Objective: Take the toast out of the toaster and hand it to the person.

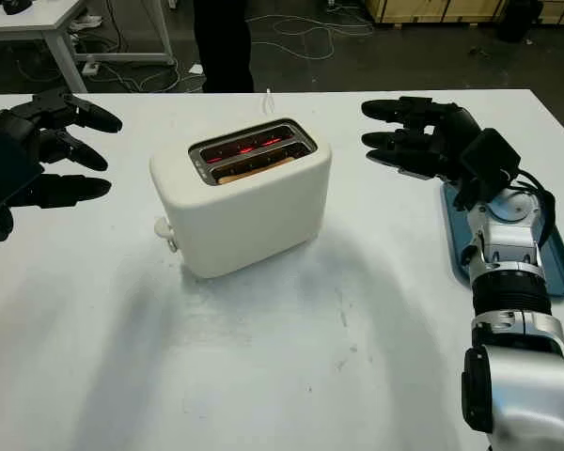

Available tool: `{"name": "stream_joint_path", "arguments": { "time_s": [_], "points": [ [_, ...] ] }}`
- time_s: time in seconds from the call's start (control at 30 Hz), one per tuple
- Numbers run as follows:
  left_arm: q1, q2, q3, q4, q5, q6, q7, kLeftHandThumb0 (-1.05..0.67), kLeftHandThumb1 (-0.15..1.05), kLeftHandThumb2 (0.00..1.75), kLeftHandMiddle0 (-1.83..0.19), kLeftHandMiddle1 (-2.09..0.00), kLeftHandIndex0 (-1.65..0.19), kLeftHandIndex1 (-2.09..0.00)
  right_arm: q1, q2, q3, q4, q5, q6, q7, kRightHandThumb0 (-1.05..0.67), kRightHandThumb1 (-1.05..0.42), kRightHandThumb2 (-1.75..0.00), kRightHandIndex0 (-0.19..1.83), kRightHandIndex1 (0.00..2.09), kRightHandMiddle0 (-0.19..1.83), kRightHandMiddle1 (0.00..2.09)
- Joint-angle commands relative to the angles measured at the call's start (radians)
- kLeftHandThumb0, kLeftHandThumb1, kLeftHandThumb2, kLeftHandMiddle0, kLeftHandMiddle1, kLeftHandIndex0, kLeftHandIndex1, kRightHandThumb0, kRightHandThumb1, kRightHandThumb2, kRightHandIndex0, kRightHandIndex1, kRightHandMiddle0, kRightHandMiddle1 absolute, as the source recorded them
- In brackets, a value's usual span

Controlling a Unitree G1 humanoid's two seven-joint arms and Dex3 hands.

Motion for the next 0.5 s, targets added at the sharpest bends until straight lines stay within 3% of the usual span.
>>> {"name": "stream_joint_path", "arguments": {
  "time_s": [0.0, 0.47],
  "points": [
    [-0.001, 0.008, 0.008, -0.006, -0.006, -0.011, -0.004, 0.45, 0.92, 0.19, -0.39, -1.40, -0.34, -1.08, 0.007, 0.004, -0.001, -0.003, 0.004, 0.000, 0.004, -0.48, -0.77, 0.00, 0.88, 0.01, 0.80, 0.01],
    [-0.005, 0.008, 0.004, -0.015, 0.000, 0.009, 0.000, 0.45, 0.92, 0.19, -0.37, -1.39, -0.33, -1.08, 0.007, 0.002, 0.000, -0.009, 0.002, 0.009, 0.006, -0.51, -0.76, 0.00, 0.89, 0.01, 0.80, 0.00]
  ]
}}
